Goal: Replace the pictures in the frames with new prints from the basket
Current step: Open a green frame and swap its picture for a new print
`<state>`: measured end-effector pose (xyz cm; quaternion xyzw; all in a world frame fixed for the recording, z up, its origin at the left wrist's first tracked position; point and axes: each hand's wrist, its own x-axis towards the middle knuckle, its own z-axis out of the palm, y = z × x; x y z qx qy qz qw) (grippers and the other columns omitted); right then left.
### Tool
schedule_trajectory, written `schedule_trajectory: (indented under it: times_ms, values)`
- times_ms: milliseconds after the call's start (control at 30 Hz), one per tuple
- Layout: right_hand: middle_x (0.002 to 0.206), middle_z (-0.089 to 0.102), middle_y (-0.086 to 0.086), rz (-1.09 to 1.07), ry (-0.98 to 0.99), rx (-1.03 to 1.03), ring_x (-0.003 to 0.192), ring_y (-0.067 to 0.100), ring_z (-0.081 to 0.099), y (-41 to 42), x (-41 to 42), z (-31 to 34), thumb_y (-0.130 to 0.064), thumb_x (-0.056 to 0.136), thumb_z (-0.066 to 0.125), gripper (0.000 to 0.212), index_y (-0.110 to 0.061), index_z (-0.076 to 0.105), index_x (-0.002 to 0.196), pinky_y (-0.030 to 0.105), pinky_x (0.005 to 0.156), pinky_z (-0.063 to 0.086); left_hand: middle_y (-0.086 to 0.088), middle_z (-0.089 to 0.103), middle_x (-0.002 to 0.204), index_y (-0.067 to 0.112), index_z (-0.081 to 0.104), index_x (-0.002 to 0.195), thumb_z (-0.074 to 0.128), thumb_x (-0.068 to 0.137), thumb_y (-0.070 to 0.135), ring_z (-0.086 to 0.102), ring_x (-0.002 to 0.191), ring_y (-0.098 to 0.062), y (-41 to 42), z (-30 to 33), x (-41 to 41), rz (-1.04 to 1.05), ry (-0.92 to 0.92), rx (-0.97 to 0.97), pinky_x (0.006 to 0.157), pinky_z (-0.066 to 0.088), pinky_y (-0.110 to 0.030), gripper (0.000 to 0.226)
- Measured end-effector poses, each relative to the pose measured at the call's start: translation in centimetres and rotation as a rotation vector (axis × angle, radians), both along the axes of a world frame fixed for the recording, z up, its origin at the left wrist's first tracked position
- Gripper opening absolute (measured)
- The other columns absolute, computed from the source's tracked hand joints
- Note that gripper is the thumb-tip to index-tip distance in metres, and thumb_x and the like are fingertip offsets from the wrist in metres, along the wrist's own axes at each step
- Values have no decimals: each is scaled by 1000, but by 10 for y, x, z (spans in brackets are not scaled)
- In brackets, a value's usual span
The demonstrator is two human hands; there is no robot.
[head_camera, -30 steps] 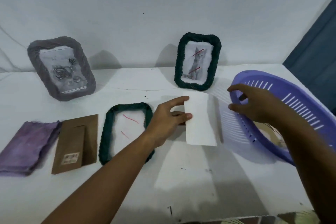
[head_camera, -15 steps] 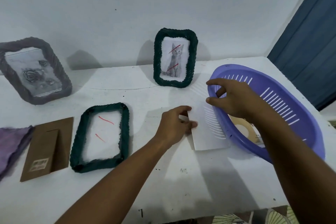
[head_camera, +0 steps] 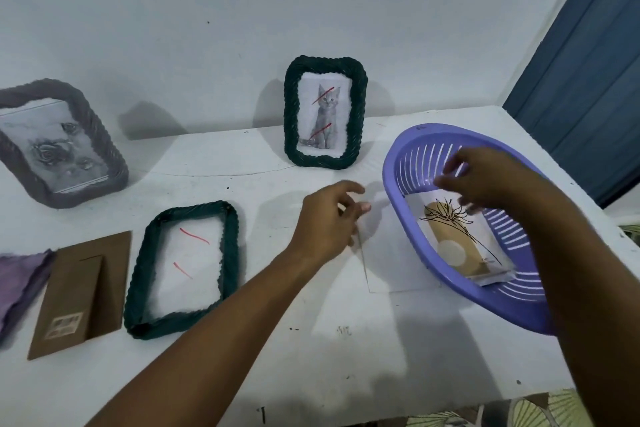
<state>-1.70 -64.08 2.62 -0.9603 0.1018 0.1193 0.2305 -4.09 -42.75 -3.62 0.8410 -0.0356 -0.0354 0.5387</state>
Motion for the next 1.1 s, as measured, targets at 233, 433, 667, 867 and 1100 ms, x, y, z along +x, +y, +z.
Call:
schedule_trajectory:
  times_ms: [233, 433, 667, 867, 1100]
  values:
    - [108, 64, 11, -3, 319, -309, 87, 23, 54, -4, -4, -23, -37, 78, 74, 56, -3, 57, 119, 29, 78, 43, -1, 59, 94, 21, 68, 113, 68, 85, 32, 64, 77, -17, -21, 20, 7, -122, -164, 10, 71, 58, -33, 29]
    - [119, 63, 12, -27, 247, -334, 105, 28, 61, -5, -5, -30, -34, 76, 76, 60, -4, 55, 124, 32, 88, 47, 0, 59, 96, 20, 68, 113, 72, 82, 31, 64, 79, -16, -24, 17, 7, -134, -179, 43, 72, 57, -30, 33]
    - [123, 58, 15, -73, 213, -336, 110, 31, 58, -5, -3, -30, -31, 73, 80, 71, -1, 47, 127, 34, 92, 46, 4, 56, 96, 19, 66, 117, 70, 83, 31, 62, 82, -13, -24, 21, 4, -137, -177, 62, 72, 56, -26, 36]
    - [108, 61, 16, -60, 109, -375, 95, 29, 59, -18, -2, -34, -13, 78, 74, 44, 1, 54, 115, 32, 76, 44, 5, 55, 97, 19, 65, 119, 69, 84, 33, 61, 84, -13, -26, 21, 3, -127, -178, 102, 72, 55, -23, 38]
    - [82, 66, 17, -163, 14, 272, 76, 30, 65, -14, -3, 19, -16, 84, 70, 13, -6, 62, 86, 40, 71, 57, -1, 62, 98, 19, 69, 109, 62, 91, 23, 57, 75, -5, -24, 31, 1, -127, -301, 53, 69, 47, -9, 20]
